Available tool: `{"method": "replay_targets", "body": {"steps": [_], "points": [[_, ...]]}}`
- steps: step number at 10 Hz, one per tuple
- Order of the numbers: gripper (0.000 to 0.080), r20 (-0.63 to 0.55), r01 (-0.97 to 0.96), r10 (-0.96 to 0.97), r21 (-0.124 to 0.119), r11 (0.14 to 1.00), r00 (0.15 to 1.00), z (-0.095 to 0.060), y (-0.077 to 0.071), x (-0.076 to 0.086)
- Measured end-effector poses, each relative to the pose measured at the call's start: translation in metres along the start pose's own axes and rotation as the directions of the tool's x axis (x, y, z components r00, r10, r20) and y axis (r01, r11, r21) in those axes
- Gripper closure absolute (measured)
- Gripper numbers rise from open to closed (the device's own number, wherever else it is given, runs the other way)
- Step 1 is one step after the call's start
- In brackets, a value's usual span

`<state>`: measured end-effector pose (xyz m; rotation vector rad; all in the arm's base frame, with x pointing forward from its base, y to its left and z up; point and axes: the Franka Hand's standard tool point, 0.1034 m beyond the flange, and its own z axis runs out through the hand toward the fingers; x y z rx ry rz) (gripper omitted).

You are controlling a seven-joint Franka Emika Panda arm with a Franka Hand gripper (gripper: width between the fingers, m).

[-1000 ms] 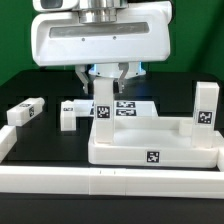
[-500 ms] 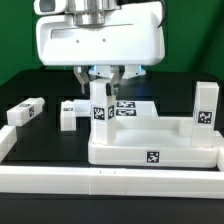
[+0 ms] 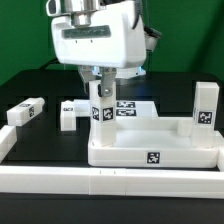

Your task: Assemble desk

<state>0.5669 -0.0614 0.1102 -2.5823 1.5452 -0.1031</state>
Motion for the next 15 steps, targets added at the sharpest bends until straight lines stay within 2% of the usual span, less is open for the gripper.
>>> {"method": "replay_targets", "body": {"steps": [2,4,5,6,7,8,12,15], "points": [[0.0508,0.007,-0.068,0.068,0.006,0.998,0.998,-0.0002,-0.0011,-0.0009],[0.0485,0.010,-0.007,0.007,0.008,1.000,1.000,0.0000,-0.0009,-0.0011],[0.0308,0.010,0.030,-0.030,0.008,1.000,0.999,0.0001,-0.0009,-0.0012],[0.0308,0.009,0.132,-0.132,0.008,0.991,0.991,0.0001,-0.0010,-0.0015],[0.0184,0.009,0.224,-0.224,0.010,0.975,0.975,0.0002,-0.0017,-0.0023],[0.0161,0.008,0.285,-0.285,0.011,0.958,0.958,0.0003,-0.0020,-0.0028],[0.0151,0.005,0.558,-0.558,0.009,0.830,0.830,0.0008,-0.0023,-0.0036],[0.0151,0.009,0.779,-0.780,-0.032,0.626,0.626,0.0030,-0.0061,-0.0105]]}}
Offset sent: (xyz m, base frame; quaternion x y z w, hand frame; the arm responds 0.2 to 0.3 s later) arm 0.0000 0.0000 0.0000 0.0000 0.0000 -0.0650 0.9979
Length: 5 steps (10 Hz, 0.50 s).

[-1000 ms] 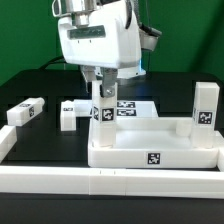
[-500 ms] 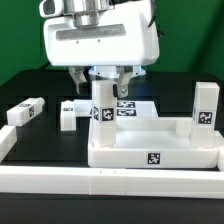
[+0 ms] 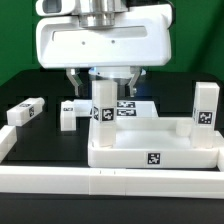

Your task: Assemble desk

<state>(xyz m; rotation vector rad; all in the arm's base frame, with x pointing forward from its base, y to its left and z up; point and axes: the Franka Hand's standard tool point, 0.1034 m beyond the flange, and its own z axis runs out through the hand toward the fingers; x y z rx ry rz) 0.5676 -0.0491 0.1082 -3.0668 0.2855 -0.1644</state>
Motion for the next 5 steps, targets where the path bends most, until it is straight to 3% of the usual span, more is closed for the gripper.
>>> {"method": "replay_targets", "body": {"steps": [3,5], "points": [[0.0151,0.000,0.296,-0.296,-0.003,0.955,0.955,-0.0004,0.0016,0.0007],[0.0151,0.001,0.388,-0.388,-0.003,0.922,0.922,-0.0004,0.0016,0.0007]]}}
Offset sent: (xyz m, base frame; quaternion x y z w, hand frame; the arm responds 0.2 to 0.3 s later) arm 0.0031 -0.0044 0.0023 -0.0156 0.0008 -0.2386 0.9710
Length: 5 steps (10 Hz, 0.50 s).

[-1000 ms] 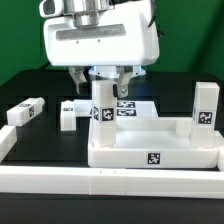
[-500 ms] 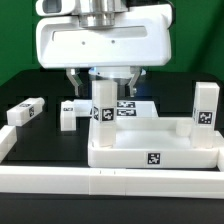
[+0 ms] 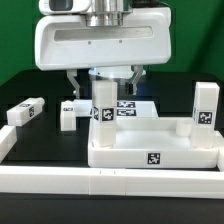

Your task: Assemble desk

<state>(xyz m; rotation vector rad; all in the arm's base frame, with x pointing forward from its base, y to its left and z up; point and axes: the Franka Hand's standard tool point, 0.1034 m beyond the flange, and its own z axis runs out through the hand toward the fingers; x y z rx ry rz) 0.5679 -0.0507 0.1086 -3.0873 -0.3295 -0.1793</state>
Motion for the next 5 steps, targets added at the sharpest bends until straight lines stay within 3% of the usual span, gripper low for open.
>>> {"method": "replay_targets", "body": {"steps": [1,3,4,5], "points": [[0.0151,0.000,0.019,-0.019,0.001,1.000,1.000,0.0001,0.0001,-0.0001],[0.0430,0.001,0.018,-0.018,0.001,1.000,1.000,0.0006,0.0000,-0.0004],[0.0511,0.001,0.016,-0.016,0.000,1.000,1.000,0.0007,0.0010,-0.0007],[0.0511,0.001,0.016,-0.016,0.000,1.000,1.000,0.0008,0.0011,-0.0008]]}}
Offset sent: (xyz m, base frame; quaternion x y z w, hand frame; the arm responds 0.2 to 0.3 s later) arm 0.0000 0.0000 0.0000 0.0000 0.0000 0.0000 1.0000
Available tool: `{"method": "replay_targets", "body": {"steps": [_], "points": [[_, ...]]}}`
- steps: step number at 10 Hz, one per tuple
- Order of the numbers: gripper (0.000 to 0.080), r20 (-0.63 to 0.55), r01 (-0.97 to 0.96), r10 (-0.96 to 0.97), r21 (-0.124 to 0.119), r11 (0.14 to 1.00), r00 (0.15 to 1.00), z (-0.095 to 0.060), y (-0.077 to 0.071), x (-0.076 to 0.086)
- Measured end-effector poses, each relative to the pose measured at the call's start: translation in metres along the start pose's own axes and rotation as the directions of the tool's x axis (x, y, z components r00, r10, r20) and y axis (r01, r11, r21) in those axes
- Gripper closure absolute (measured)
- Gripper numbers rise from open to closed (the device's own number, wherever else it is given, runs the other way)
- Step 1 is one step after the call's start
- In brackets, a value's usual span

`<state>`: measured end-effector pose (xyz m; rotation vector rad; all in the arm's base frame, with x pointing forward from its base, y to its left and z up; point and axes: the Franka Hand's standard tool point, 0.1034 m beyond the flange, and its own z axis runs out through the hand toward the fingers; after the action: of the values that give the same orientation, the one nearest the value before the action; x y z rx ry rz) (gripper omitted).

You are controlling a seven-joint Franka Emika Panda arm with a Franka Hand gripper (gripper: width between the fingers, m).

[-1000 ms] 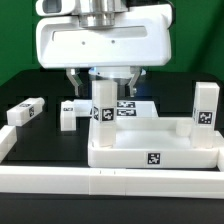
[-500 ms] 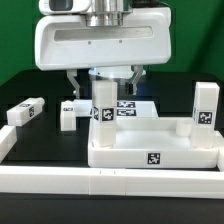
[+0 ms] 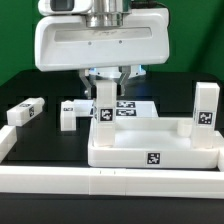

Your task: Assemble desk

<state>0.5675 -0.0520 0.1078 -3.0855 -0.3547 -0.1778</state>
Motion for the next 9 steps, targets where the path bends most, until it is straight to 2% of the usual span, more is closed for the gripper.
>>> {"method": "replay_targets", "body": {"steps": [3,5,7,9], "points": [[0.0511,0.002,-0.043,0.043,0.003,0.999,0.999,0.0000,0.0003,-0.0003],[0.0511,0.007,-0.246,0.246,0.012,0.969,0.969,-0.0003,0.0020,-0.0010],[0.0509,0.011,-0.444,0.444,0.016,0.896,0.896,0.0000,0.0032,-0.0020],[0.0509,0.016,-0.632,0.631,0.018,0.775,0.775,0.0002,0.0046,-0.0028]]}}
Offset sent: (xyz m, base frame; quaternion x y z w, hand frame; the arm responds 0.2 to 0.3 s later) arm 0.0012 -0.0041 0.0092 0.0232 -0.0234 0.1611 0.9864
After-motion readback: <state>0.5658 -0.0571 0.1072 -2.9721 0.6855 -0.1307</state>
